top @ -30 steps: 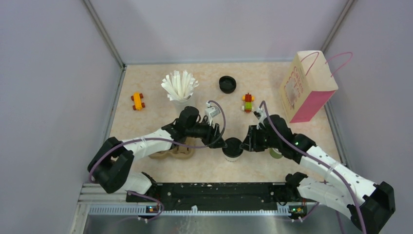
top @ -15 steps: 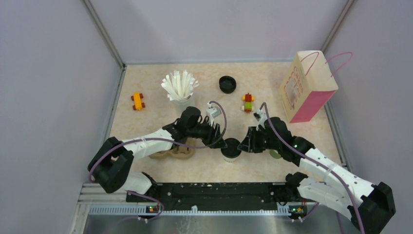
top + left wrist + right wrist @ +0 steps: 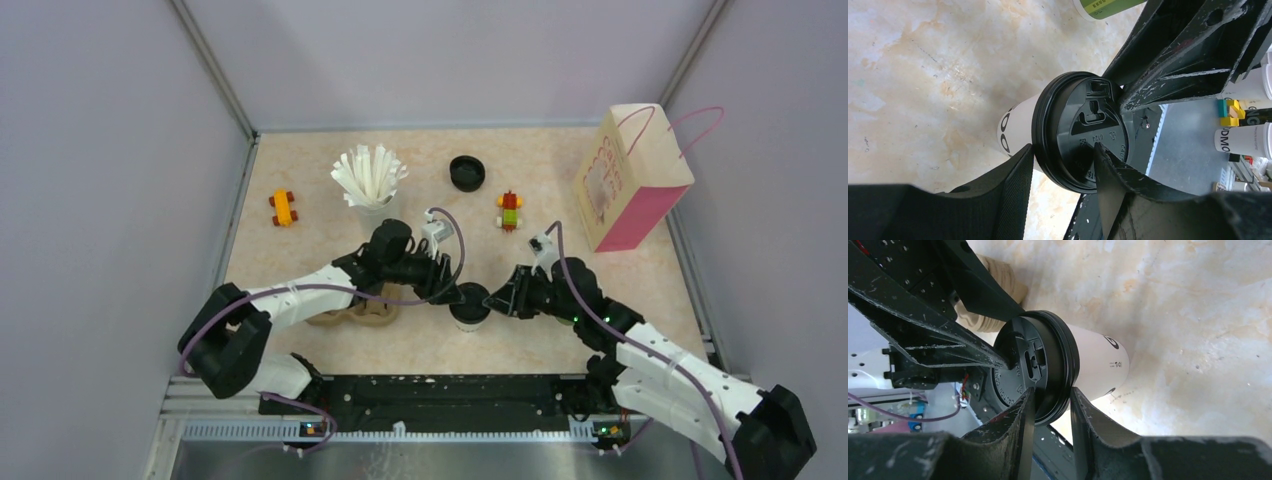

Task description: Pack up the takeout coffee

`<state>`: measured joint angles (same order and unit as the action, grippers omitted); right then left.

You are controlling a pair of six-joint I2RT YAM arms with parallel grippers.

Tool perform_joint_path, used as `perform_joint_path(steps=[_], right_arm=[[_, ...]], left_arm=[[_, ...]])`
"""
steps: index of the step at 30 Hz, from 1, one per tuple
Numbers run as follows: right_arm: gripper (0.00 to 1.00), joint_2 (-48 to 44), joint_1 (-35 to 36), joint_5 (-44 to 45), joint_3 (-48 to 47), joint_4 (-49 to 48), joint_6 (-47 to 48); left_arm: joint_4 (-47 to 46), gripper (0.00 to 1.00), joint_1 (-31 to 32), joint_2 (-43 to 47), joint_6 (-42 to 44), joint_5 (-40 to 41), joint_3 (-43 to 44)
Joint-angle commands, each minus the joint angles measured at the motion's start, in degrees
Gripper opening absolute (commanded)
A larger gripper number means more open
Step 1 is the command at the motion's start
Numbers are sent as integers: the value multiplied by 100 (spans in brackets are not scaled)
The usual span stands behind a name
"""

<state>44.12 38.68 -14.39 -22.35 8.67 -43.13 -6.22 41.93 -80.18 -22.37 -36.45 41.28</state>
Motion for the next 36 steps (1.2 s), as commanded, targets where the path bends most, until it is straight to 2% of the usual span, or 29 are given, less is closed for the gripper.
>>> perform_joint_path(steps=[1,5,11,20,24,28,31,36], right_arm=[[29,332,-19,-12,727,431,-31],[29,518,-18,79,562,416,186],[32,1171,-67,835,-423,488,1000],[38,1426,-194,640,-1061,488,1607],[44,1318,-263,490,-1140,565,1645],[58,1207,-264,418,-1416,862,1637],[60,1098,-269,301,-1585,1078,1610],[62,895,-268,-46,-1684,1275,1506]], left_arm=[[267,52,52,85,117,290,15],[485,50,87,204,-54,473,26],[503,50,138,489,-600,695,-45],[222,55,210,655,-1056,811,-259],[209,63,219,788,-1087,934,-289],[446,71,210,970,-857,930,-31],[678,77,210,1070,-604,1233,169],[936,79,203,1080,-329,1619,407]])
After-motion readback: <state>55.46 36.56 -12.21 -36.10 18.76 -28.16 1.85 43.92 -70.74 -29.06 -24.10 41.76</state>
